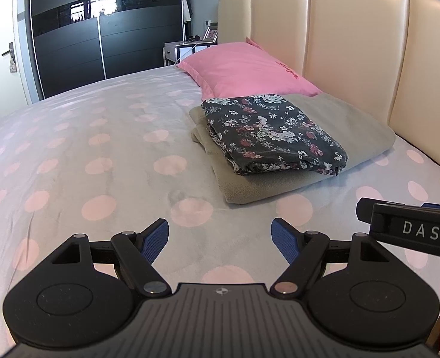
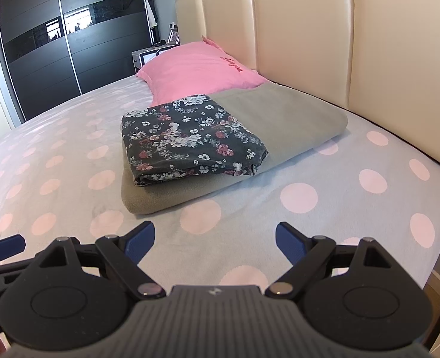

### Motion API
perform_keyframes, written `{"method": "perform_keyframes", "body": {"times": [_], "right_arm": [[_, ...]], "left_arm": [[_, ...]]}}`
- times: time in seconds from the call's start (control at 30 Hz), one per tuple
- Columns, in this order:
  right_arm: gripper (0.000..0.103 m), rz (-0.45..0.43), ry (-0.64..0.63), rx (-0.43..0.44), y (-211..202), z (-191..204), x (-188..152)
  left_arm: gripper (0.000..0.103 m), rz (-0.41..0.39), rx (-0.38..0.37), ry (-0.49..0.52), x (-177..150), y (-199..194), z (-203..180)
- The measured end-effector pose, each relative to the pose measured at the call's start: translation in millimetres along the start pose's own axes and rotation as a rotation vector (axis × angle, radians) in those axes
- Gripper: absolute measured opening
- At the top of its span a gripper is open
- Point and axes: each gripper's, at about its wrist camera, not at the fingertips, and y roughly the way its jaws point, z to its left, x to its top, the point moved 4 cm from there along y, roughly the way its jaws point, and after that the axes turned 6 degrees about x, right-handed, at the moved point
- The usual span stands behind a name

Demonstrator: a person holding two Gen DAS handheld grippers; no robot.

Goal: Fold clothes

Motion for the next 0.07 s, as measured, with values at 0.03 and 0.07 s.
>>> {"method": "perform_keyframes", "body": {"times": [0.03, 0.07], "right_arm": [[0.089, 0.0, 0.002, 0.001, -0.1, -0.4, 0.0], [0.09, 0.001, 0.003, 0.001, -0.2, -0.8, -0.1]], "left_arm": [[0.075, -0.001, 0.0, -0.002, -0.4, -0.3, 0.1], [0.075, 0.0, -0.001, -0.005, -0.7, -0.4, 0.3]]}}
